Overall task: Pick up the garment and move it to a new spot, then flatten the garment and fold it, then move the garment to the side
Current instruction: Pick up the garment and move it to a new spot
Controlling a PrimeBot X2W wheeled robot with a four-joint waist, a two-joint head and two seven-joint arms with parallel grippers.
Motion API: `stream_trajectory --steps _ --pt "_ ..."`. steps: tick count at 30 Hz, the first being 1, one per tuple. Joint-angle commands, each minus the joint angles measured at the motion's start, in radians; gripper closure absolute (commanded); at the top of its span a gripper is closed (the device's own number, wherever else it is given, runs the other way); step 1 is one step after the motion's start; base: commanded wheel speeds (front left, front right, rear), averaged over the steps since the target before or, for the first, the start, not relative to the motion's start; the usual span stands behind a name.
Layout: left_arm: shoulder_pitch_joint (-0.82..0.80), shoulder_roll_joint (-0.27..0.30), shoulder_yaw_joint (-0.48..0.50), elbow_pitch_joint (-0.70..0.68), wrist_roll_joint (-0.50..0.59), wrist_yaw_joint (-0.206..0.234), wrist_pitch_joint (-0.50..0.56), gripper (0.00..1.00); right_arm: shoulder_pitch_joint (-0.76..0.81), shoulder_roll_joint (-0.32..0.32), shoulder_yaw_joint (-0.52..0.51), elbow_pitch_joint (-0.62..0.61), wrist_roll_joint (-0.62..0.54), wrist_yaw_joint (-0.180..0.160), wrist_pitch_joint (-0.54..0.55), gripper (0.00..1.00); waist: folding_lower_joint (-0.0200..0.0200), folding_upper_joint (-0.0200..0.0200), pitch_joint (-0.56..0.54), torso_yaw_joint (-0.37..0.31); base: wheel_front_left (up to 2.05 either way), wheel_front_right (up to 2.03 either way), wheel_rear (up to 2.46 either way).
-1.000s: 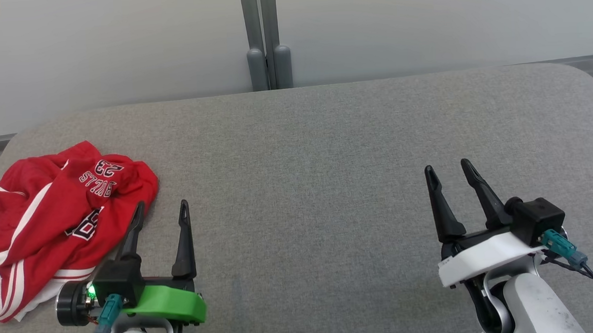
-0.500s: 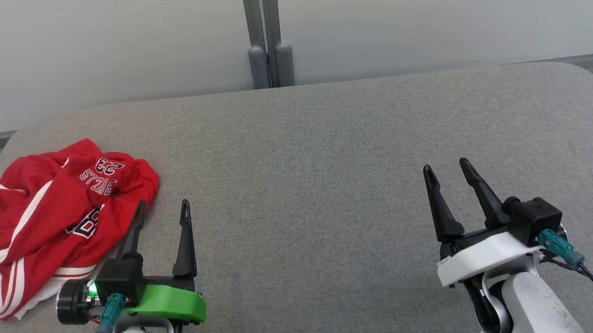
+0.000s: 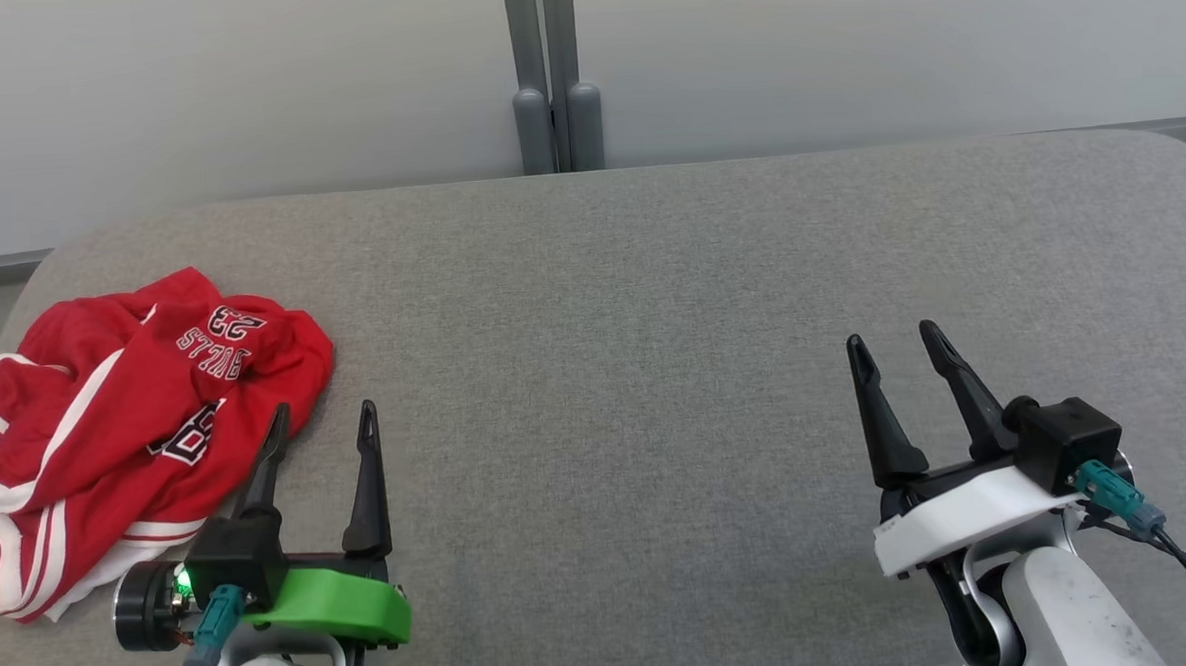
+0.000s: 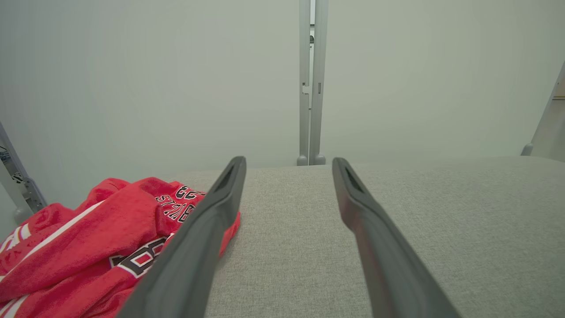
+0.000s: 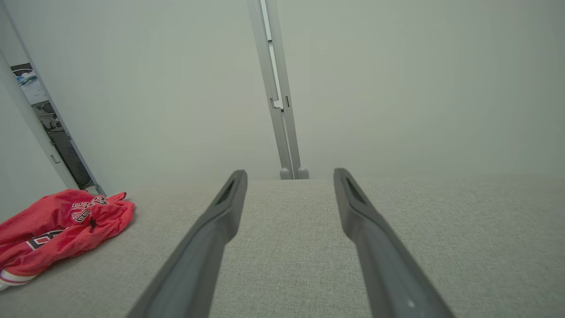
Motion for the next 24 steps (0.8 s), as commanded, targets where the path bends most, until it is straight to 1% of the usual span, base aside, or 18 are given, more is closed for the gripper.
stream_trajectory --steps 1,7,9,10,14,24 --pt "-0.014 0.006 0.004 0.005 -0.001 0.001 -0.001 0.0 0.001 0.0 0.002 0.0 -0.005 0.0 -0.003 0.0 0.0 0.0 0.001 0.021 0.0 0.0 0.0" --pt "-0.019 0.006 0.016 0.011 -0.009 0.01 -0.001 0.0 0.004 0.001 0.028 -0.003 0.009 0.0 -0.003 0.0 0.0 0.0 0.002 0.103 0.0 0.0 0.0" --pt "-0.016 0.006 0.023 0.012 -0.015 0.012 -0.001 0.0 0.008 -0.001 0.041 -0.002 0.015 0.0 -0.003 0.0 0.0 0.0 0.001 0.138 0.0 0.0 0.0" --pt "-0.014 0.006 0.031 0.013 -0.027 0.011 -0.001 0.0 0.011 -0.007 0.049 -0.003 0.019 0.0 -0.003 0.0 0.0 0.0 0.0 0.174 0.0 0.0 0.0" --pt "-0.009 0.006 0.048 0.015 -0.037 0.014 -0.001 0.0 0.018 -0.013 0.063 -0.006 0.028 0.0 -0.003 0.0 0.0 0.0 0.002 0.247 0.0 0.0 0.0" --pt "0.004 0.006 0.081 0.018 -0.063 0.018 -0.001 0.0 0.0 -0.024 0.107 -0.021 0.046 0.0 -0.003 0.0 0.0 0.0 0.022 0.403 0.0 0.0 0.0"
